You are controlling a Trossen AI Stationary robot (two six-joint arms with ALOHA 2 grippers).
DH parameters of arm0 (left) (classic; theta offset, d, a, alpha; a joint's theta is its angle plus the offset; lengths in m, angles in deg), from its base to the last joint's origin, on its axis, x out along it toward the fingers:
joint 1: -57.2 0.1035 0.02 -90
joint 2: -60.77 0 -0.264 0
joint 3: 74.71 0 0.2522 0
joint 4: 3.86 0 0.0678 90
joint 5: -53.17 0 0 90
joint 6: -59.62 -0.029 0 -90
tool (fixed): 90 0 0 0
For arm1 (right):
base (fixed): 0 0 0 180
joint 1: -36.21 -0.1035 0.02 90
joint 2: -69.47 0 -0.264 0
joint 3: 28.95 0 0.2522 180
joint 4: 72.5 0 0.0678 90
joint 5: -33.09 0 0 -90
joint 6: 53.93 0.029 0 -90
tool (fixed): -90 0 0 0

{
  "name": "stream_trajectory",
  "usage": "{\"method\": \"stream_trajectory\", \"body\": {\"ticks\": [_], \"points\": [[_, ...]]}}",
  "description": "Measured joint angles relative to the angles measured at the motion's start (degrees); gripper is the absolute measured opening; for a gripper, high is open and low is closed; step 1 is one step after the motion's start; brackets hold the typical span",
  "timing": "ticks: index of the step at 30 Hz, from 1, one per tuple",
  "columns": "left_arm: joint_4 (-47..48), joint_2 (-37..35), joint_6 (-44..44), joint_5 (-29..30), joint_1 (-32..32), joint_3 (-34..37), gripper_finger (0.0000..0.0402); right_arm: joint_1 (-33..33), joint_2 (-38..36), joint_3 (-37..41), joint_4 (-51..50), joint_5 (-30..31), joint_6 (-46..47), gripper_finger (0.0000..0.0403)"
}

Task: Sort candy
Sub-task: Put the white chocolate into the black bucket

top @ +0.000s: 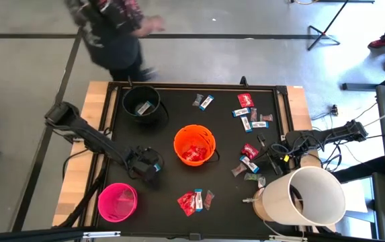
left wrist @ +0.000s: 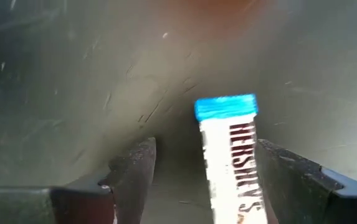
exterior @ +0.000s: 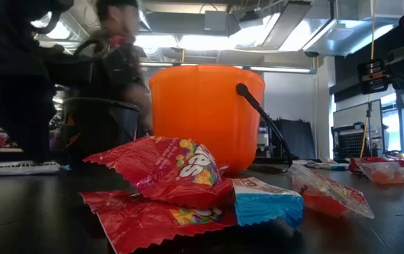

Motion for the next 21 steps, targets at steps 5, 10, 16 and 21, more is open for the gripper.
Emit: {"method": "stream_trajectory", "body": {"ticks": [5, 10, 16, 21], "points": [[-0.81, 2.25, 2.54, -0.07, -0.07, 0.10, 0.0263, -0.01, -0.01, 0.01, 0.00, -0.01, -0.02, 0.0001], [-0.97, 3.63, 1.75, 0.22, -0.11, 0.04, 0.0263, 0.00, -0.02, 0.02, 0.00, -0.02, -0.02, 0.0001], [-0.90, 3.70, 0.98, 0.26, -0.11, 0.04, 0.0233, 0.00, 0.00, 0.00, 0.00, -0.02, -0.02, 0.0001], [-1.03, 3.77, 0.92, 0.31, -0.11, 0.06, 0.0173, 0.00, 0.00, 0.01, 0.00, -0.02, -0.02, 0.0001]]}}
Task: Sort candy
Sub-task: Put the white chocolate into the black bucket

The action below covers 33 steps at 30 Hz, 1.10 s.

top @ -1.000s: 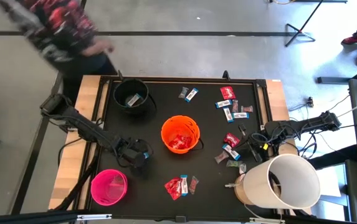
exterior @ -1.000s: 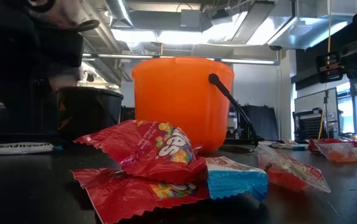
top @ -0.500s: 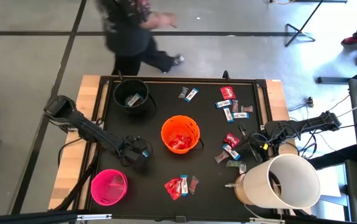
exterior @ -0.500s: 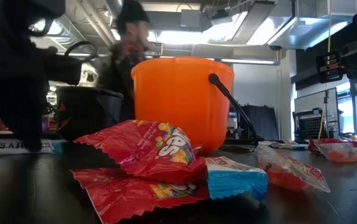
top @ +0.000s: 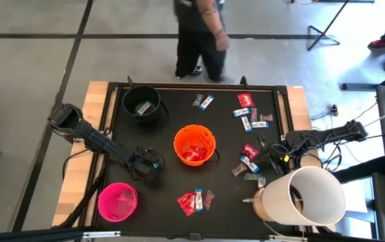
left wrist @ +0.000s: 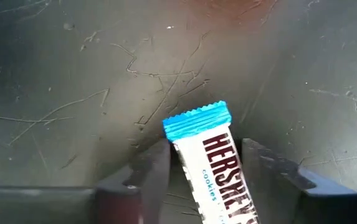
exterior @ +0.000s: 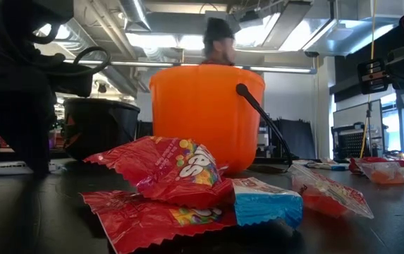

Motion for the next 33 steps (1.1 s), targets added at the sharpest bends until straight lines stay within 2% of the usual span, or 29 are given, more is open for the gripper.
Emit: {"method": "stream_trajectory", "body": {"ticks": [7, 13, 21, 25, 29, 33], "points": [[3.02, 0.24, -0.27, 0.06, 0.11, -2.08, 0.0101, 0.00, -0.02, -0.01, 0.00, 0.02, 0.00, 0.0001], [7.41, 0.29, -6.79, 1.46, 0.11, -6.35, 0.0085, 0.00, -0.01, -0.01, 0.00, 0.00, 0.01, 0.0001], [30.13, 0.22, -7.52, 9.69, 0.11, -16.97, 0.0084, -0.01, -0.02, -0.01, 0.00, 0.00, 0.02, 0.0001], [41.21, -0.29, -7.58, 19.52, 0.11, -24.04, 0.0084, -0.02, 0.00, -0.01, 0.00, 0.02, 0.02, 0.0001], [50.45, -3.51, -7.40, 36.66, 1.53, -28.24, 0.0085, -0.01, 0.00, -0.01, 0.00, 0.02, 0.00, 0.0001], [52.03, -10.39, -6.90, 51.92, 6.17, -27.65, 0.0085, -0.01, -0.01, 0.00, -0.01, 0.01, 0.01, 0.0001]]}}
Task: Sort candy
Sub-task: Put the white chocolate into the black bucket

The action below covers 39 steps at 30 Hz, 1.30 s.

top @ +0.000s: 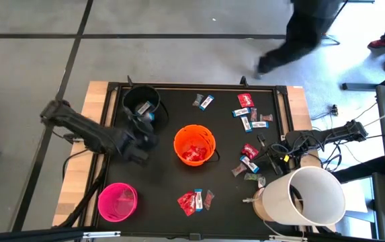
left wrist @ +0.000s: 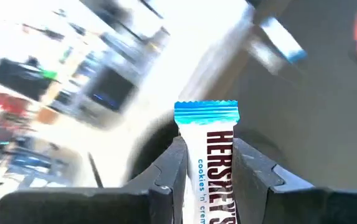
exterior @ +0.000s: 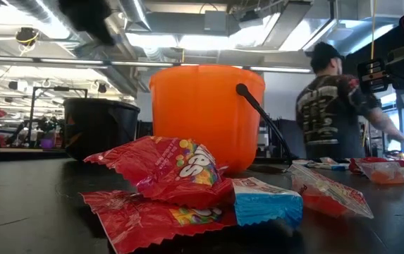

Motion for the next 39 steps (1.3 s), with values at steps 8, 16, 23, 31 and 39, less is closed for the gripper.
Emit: {"method": "stream_trajectory", "body": {"ticks": [8, 16, 23, 31, 39], "points": [[-3.82, -14.33, 8.87, 13.65, 12.01, 8.50, 0.0086, 0.00, 0.00, -0.01, 0.02, 0.00, 0.00, 0.0001], [-22.24, -23.56, 8.45, 16.50, 16.92, 19.47, 0.0087, 0.01, 0.01, -0.01, 0.01, 0.01, 0.01, 0.0001], [-32.58, -24.01, 8.37, 14.32, 18.84, 25.80, 0.0087, -0.01, 0.01, -0.01, 0.01, 0.00, 0.00, 0.0001], [-65.04, -23.99, -21.37, -0.87, 19.33, 32.82, 0.0087, 0.01, 0.01, -0.01, 0.01, -0.01, 0.00, 0.0001], [-99.44, -24.08, -52.67, -20.31, 24.86, 36.00, 0.0087, 0.01, 0.01, 0.00, 0.01, 0.02, 0.01, 0.0001]]}}
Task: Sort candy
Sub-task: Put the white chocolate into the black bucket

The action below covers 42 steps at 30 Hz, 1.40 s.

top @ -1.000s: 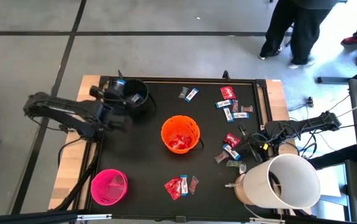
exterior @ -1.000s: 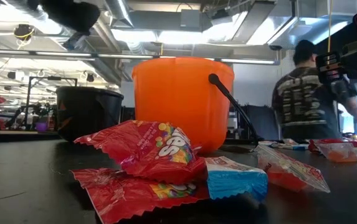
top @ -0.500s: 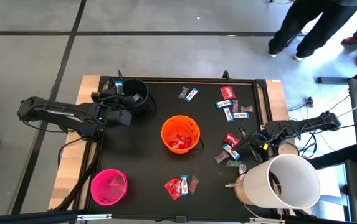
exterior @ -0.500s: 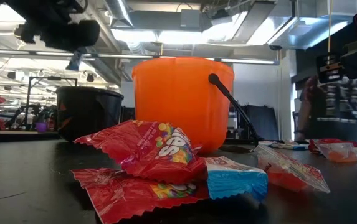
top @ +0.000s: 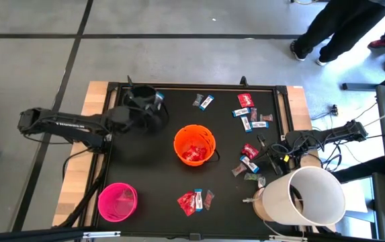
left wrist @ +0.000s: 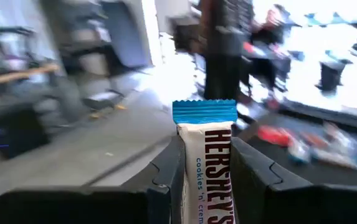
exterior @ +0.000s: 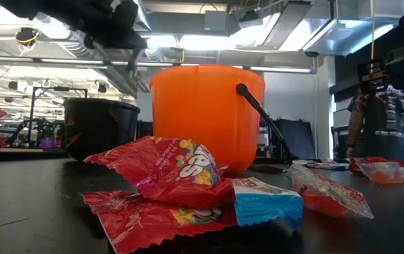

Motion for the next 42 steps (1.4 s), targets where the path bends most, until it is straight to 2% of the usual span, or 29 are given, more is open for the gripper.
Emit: {"method": "stream_trajectory", "body": {"ticks": [4, 9, 14, 19, 24, 27, 33, 37, 42], "points": [[1.02, -1.53, -0.45, 1.91, 4.80, -0.05, 0.0087, -0.02, -0.02, 0.00, 0.00, 0.00, 0.01, 0.0001], [12.07, -3.22, 6.34, -2.14, 10.99, -0.04, 0.0087, -0.02, -0.02, -0.01, 0.00, 0.00, 0.01, 0.0001], [19.47, -4.10, 12.34, -12.08, 16.37, -0.04, 0.0087, 0.00, 0.00, -0.01, 0.00, 0.00, -0.01, 0.0001], [19.83, -4.10, 17.37, -11.18, 17.91, -0.04, 0.0092, 0.00, 0.00, -0.01, 0.00, -0.02, 0.00, 0.0001], [22.04, -4.08, 16.40, -10.96, 20.21, -0.04, 0.0143, 0.00, 0.00, -0.01, 0.02, -0.02, -0.01, 0.0001], [27.38, -4.42, 16.25, -11.00, 21.09, -1.38, 0.0181, 0.00, -0.01, -0.01, 0.00, 0.00, 0.00, 0.0001], [41.66, -6.61, 16.05, -11.41, 21.15, -11.06, 0.0227, -0.01, -0.01, -0.01, 0.00, -0.01, 0.00, 0.0001], [45.42, -10.11, 13.75, -18.10, 18.85, -19.50, 0.0229, 0.00, -0.01, -0.01, 0.01, -0.01, 0.00, 0.0001], [41.64, -15.21, 16.38, -30.78, 11.98, -24.41, 0.0215, -0.01, -0.01, 0.00, 0.00, 0.00, 0.00, 0.0001]]}}
